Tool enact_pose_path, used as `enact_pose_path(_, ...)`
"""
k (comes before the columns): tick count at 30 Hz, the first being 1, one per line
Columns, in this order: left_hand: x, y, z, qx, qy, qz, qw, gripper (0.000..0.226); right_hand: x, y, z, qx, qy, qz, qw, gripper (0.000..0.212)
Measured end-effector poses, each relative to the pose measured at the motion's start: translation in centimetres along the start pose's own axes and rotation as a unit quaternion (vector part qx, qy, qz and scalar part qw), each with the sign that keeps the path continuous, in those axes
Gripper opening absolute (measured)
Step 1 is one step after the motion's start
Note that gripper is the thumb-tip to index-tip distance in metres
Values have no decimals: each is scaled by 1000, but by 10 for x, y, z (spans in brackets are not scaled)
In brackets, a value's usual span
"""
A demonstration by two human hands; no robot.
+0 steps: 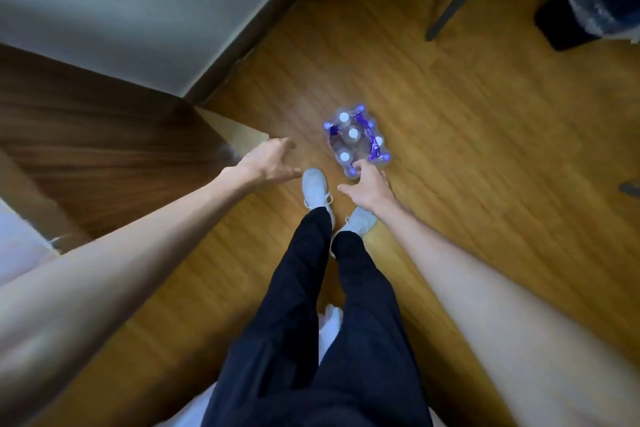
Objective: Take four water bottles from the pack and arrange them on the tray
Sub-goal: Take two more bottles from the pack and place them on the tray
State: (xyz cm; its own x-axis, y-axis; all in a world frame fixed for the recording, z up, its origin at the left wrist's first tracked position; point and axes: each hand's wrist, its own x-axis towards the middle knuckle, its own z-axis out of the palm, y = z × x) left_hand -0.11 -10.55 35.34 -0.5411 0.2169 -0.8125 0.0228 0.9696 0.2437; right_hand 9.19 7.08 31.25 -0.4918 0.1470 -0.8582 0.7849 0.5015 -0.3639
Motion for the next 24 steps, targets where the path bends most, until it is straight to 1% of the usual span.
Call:
enact_pose_path(3,64,-17,29,14,-52,-6,999,63,64,14,24,7,-13,17,1000,60)
enact_pose_path(5,104,-29,47,20,-73,-11,997,60,105,23,39,11,-18,23,1000,59)
enact_pose_path(11,215,-45,104,42,-78,-2,996,63,215,55,80,17,-10,42,999,55)
enact_pose_path(16,295,-40,151,32,-96,17,995,53,295,83,96,8,48,52,997,49)
enact_pose_path(20,340,-31,185,-5,-77,47,996,45,342,93,100,24,104,25,994,67)
enact_pose_path(22,356,-29,202,-28,-72,55,996,48,361,94,99,26,124,10,992,68)
enact_pose_path(24,368,-29,220,-35,-76,66,994,51,378,92,97,-8,120,-7,993,64)
